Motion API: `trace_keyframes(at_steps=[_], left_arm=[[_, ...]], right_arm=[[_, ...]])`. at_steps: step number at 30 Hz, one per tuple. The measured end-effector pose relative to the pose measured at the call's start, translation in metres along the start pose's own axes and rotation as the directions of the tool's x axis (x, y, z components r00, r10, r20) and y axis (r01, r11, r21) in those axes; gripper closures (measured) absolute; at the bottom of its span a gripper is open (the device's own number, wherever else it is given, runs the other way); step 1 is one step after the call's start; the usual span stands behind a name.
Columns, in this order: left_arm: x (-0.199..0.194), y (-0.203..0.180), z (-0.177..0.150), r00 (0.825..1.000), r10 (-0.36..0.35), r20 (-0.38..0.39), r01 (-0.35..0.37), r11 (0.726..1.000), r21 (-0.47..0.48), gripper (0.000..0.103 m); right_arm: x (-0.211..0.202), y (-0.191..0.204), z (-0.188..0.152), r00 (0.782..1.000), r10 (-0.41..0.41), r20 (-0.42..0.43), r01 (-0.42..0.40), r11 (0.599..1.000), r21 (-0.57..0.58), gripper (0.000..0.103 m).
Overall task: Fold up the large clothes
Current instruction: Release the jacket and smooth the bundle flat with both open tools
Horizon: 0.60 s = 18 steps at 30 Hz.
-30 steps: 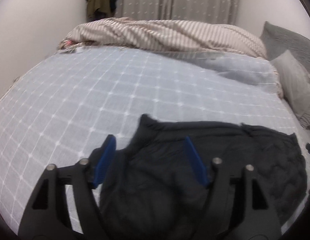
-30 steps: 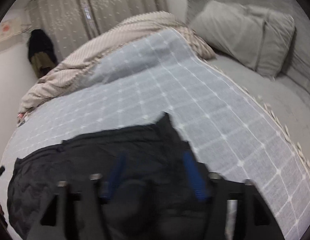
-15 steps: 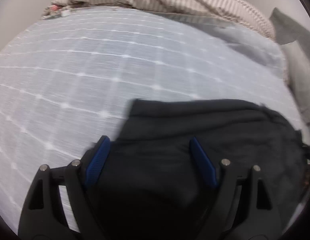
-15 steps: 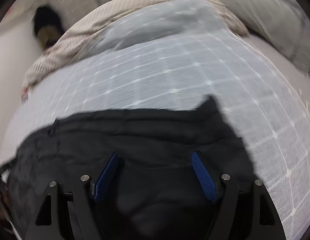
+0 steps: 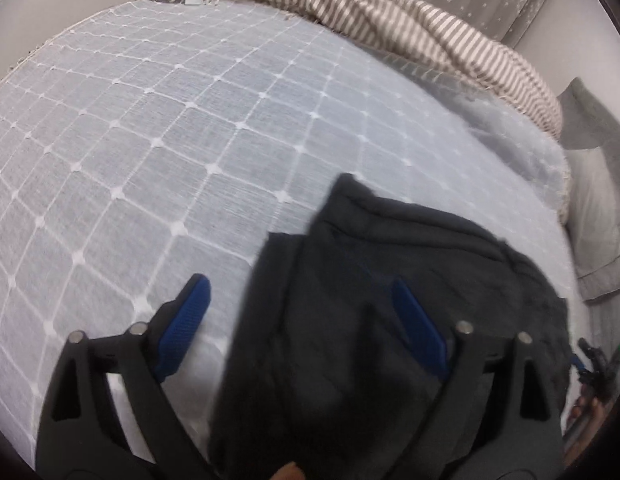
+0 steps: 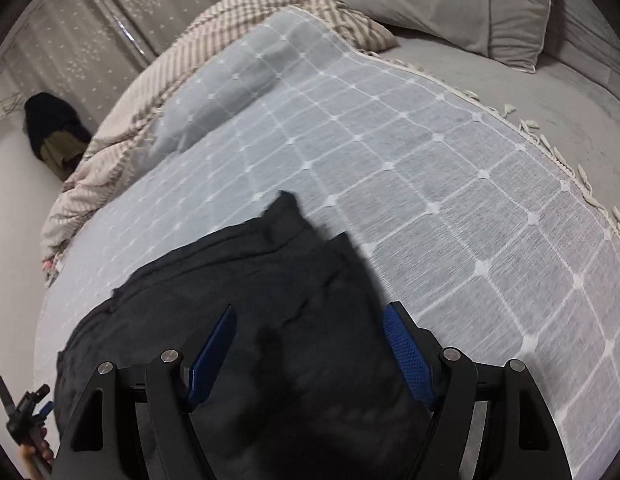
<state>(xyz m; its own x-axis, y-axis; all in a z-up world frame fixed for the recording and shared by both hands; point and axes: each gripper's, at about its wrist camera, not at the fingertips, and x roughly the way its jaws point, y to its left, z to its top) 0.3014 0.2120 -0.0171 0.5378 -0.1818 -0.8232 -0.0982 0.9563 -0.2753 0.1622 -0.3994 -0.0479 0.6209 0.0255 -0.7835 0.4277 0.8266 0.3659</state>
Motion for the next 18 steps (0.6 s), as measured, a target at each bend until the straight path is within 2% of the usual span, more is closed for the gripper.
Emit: trace_keyframes(at_steps=[3,11,14,18], left_arm=[[-0.029,-0.017,-0.015,0.999,-0.045,0.015,0.045,0.999,0.029,0.000],[-0.072,-0.045,-0.069,0.993,-0.108,-0.040,0.110,0.992,0.066,0.000],[-0.086,-0.055,-0.097,0.992,-0.124,-0.019,0.125,0.990,0.071,0.000],[-0.101,-0.061,-0.140,0.990,-0.134,0.032,0.134,0.991,0.013,0.001]], right_arm=[[-0.010,0.029,-0.003,1.000,0.008,-0.011,-0.008,0.999,-0.039,0.024],[-0.040,0.067,-0.044,0.998,0.070,-0.007,-0.070,0.991,-0.111,0.018],[-0.038,0.074,-0.059,0.997,0.072,-0.028,-0.076,0.988,-0.138,0.017],[-0.030,0.091,-0.073,0.997,0.065,-0.049,-0.075,0.971,-0.226,0.017]])
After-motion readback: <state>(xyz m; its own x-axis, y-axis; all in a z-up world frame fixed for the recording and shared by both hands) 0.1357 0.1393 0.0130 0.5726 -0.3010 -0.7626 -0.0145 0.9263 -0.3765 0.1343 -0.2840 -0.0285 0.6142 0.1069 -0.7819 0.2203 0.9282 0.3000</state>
